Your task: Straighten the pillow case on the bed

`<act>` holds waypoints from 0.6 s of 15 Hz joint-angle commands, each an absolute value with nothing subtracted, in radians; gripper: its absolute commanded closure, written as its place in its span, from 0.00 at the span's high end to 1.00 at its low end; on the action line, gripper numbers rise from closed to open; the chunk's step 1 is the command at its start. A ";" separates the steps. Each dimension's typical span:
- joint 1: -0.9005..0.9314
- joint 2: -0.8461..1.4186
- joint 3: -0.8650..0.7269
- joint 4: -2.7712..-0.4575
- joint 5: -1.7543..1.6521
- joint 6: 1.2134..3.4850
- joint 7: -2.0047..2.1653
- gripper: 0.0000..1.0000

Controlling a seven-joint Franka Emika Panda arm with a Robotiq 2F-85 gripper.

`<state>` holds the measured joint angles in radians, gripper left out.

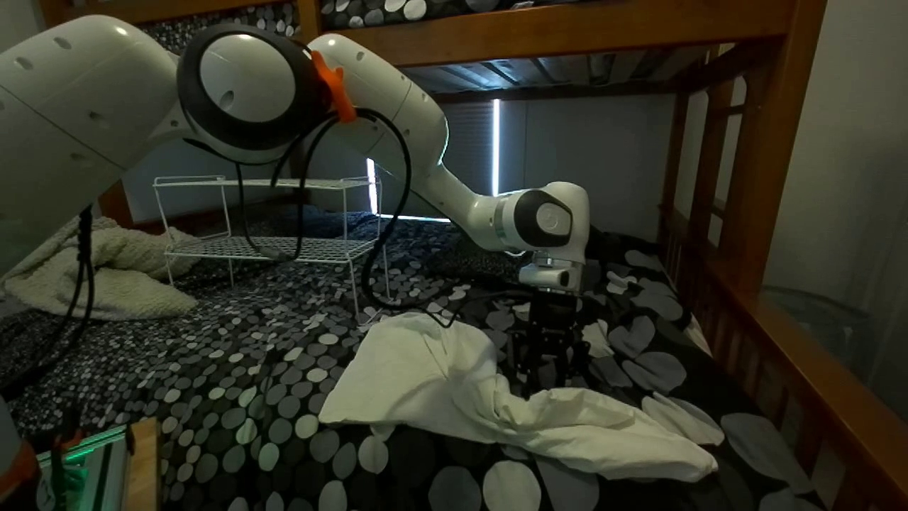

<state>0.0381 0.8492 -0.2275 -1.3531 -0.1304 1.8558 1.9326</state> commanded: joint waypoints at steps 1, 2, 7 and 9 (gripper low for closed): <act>0.009 0.880 -0.211 -1.284 -0.091 1.804 1.958 0.60; 0.003 0.889 -0.210 -1.265 -0.083 1.790 1.961 0.59; 0.000 0.908 -0.205 -1.228 -0.066 1.765 1.980 0.69; 0.003 0.914 -0.200 -1.224 -0.068 1.759 1.979 0.66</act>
